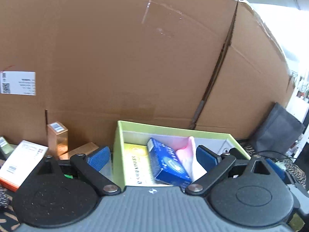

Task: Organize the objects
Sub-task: 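Move both tools back toward the pile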

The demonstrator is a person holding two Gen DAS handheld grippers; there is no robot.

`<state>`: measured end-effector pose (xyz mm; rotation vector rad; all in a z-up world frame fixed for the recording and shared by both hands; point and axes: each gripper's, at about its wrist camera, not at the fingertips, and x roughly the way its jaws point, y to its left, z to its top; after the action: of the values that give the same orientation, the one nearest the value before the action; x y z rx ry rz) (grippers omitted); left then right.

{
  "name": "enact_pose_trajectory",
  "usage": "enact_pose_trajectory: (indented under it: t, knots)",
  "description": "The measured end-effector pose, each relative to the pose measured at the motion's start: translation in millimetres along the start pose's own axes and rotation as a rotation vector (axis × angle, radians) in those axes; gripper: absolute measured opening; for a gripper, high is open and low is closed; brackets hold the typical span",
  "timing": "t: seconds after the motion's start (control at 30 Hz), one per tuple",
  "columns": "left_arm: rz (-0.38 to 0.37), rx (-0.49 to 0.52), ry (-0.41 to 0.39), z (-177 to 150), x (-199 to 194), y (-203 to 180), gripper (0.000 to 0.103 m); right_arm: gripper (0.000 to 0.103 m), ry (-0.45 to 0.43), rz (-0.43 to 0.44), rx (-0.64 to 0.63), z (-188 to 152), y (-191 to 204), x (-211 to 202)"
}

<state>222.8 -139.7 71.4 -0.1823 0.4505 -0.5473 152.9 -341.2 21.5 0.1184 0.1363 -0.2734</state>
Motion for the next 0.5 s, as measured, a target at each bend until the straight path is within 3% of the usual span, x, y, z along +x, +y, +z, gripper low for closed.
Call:
enact_pose_trajectory:
  t: [0.3, 0.5]
  knots:
    - [0.060, -0.055, 0.055, -7.3, -11.4, 21.5, 0.099, 0.103, -0.029, 0.063, -0.048, -3.2, 17.8, -9.8]
    - [0.156, -0.099, 0.019, -20.8, -47.7, 66.1, 0.099, 0.103, -0.081, 0.201, -0.120, -6.8, 41.1, -25.8]
